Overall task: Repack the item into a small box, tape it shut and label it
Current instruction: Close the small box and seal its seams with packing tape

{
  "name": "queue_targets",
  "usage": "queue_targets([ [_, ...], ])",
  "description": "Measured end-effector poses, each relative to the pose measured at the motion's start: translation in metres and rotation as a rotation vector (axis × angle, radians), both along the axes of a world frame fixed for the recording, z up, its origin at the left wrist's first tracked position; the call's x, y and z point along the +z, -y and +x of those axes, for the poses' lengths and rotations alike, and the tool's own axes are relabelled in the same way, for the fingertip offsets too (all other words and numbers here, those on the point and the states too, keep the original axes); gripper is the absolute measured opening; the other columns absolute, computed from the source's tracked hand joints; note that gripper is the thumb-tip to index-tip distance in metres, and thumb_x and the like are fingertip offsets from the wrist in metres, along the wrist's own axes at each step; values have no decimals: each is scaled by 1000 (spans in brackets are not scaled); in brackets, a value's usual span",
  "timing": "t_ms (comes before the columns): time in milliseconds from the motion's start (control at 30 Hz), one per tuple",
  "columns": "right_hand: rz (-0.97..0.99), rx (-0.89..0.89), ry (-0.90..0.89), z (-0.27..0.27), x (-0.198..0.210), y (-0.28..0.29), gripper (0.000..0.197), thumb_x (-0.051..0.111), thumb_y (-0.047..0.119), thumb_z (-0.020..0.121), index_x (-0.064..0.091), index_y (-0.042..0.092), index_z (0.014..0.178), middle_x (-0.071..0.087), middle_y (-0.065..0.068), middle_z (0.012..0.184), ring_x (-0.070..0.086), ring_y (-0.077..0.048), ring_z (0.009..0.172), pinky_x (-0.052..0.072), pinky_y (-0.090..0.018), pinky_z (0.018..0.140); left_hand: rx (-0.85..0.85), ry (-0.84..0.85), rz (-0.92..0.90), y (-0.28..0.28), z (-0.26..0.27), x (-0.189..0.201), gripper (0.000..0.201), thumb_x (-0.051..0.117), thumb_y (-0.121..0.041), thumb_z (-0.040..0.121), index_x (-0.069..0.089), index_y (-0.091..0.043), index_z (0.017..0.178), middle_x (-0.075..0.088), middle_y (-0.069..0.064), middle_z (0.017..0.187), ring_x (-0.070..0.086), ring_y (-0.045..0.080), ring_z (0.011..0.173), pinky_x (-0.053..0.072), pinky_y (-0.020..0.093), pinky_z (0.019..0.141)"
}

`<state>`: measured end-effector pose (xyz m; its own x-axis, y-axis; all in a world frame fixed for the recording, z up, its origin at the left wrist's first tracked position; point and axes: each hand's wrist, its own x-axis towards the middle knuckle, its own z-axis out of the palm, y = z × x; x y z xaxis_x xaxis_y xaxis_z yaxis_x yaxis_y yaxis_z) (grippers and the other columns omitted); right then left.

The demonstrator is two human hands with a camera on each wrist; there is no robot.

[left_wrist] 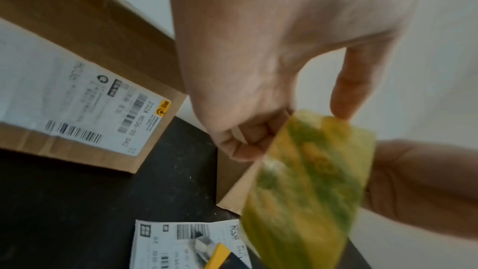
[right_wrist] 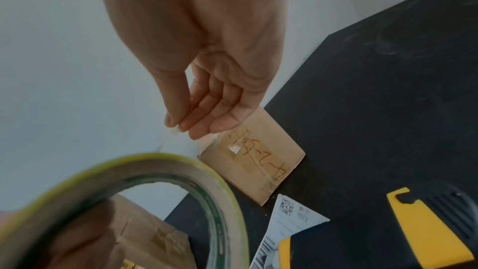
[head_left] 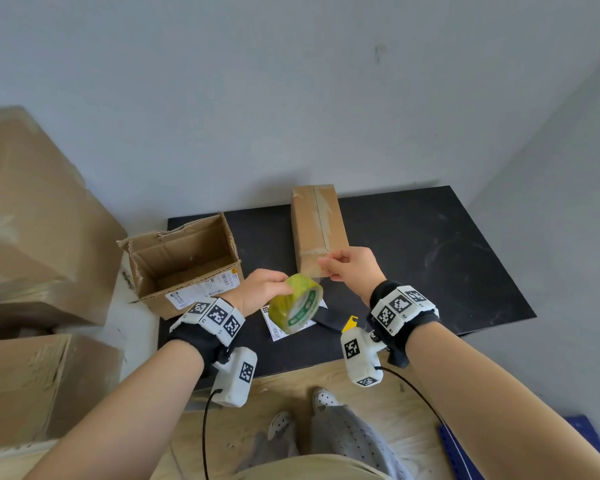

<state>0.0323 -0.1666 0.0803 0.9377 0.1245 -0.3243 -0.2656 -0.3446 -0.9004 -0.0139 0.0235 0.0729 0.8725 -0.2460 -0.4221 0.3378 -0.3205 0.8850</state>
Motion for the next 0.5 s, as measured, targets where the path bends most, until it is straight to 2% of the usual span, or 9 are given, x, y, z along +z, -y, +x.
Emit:
queue_targets([
  [67,33,-15,-7,3,3,6,15,66,10,86,67,-3,93,64,-3,73,61,-9,65,52,-10,59,41,-40,-88,-3,-1,0,39,57,-29,77,61,8,86,55,15,82,51,23,81,37,33,79],
  [133,41,-22,-4,7,5,11,17,66,9,86,67,-7,94,64,-5,71,61,-9,63,52,-10,58,72,-30,-61,-5,1,-3,30,60,-32,85,59,-4,75,56,12,79,52,24,81,38,35,78],
  [200,44,-39,11,10,6,18,18,66,9,86,67,-8,91,64,-7,70,60,-10,62,52,-11,58,51,41,135,-5,7,-3,30,57,-31,92,56,-13,68,57,7,74,56,19,75,42,30,73],
  [267,44,-51,19,14,7,24,17,66,9,86,68,-8,88,64,-8,69,61,-11,61,53,-12,59,72,132,371,-4,14,-3,32,57,-37,91,58,-15,67,59,4,70,57,14,67,42,25,62],
  [367,53,-89,9,17,4,33,17,66,10,86,68,-7,89,65,-9,71,62,-13,65,53,-12,59,108,152,536,2,24,-2,44,60,-47,86,64,-7,68,61,9,67,56,16,63,41,29,59],
  [433,56,-120,-2,21,1,39,17,65,11,87,69,-5,90,66,-9,74,62,-12,67,54,-13,62,107,153,631,7,32,-1,50,60,-53,83,61,-7,63,55,7,61,53,18,59,41,32,58],
  [500,58,-148,-13,23,-2,46,15,66,13,87,69,-2,87,66,-9,74,62,-12,68,55,-15,65,116,154,636,12,38,2,54,61,-55,81,58,-6,60,52,9,58,49,17,56,38,30,56],
])
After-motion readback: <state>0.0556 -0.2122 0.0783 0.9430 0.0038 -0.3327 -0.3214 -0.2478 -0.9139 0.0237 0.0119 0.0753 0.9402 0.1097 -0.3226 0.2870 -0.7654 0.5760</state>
